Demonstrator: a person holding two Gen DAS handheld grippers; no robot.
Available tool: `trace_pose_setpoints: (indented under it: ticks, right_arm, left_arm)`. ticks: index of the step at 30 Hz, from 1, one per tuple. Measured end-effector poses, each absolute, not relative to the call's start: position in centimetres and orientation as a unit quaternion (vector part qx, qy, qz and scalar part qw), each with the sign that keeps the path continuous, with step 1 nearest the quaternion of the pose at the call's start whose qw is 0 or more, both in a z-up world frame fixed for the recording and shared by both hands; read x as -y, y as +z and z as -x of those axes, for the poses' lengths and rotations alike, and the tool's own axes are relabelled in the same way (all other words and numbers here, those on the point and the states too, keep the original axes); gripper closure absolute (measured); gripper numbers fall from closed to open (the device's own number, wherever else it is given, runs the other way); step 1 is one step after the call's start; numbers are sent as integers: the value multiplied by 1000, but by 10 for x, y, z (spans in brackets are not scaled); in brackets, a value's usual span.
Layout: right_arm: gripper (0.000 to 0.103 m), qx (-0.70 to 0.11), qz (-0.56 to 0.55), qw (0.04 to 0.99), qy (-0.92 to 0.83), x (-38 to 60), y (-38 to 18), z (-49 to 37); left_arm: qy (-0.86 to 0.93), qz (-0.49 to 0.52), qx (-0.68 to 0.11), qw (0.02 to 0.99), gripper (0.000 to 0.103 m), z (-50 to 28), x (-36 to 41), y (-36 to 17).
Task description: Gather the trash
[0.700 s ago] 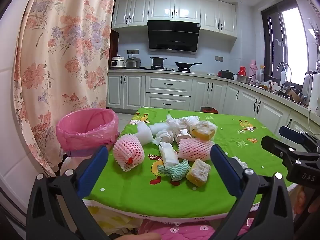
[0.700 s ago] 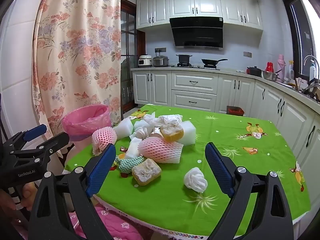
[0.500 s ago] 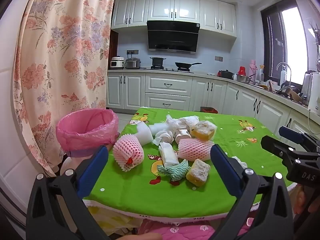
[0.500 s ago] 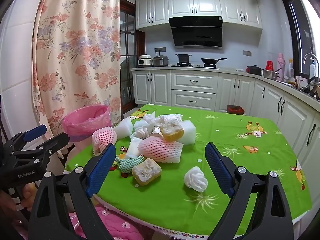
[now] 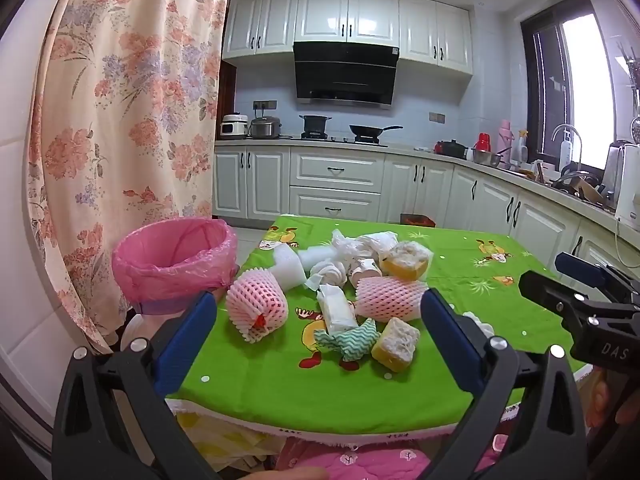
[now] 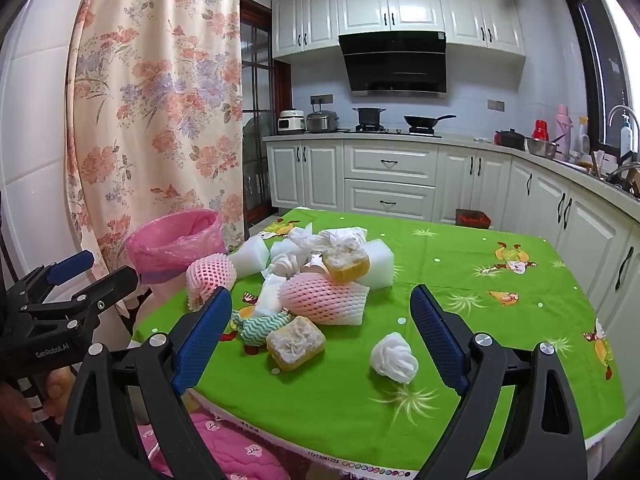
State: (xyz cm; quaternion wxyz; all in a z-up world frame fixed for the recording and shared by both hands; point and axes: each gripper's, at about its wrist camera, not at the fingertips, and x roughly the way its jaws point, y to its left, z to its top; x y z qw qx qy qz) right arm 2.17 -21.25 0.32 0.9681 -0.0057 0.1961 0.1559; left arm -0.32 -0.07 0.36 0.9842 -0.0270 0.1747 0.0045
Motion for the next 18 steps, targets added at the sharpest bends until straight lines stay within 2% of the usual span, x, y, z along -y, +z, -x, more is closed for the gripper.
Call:
trace_pose_setpoints:
  ticks: [18]
  right_arm:
    - [18, -197, 2, 968, 157, 215, 1, -23]
  left_arm:
    - [4, 25, -177, 984, 4, 3, 3, 2]
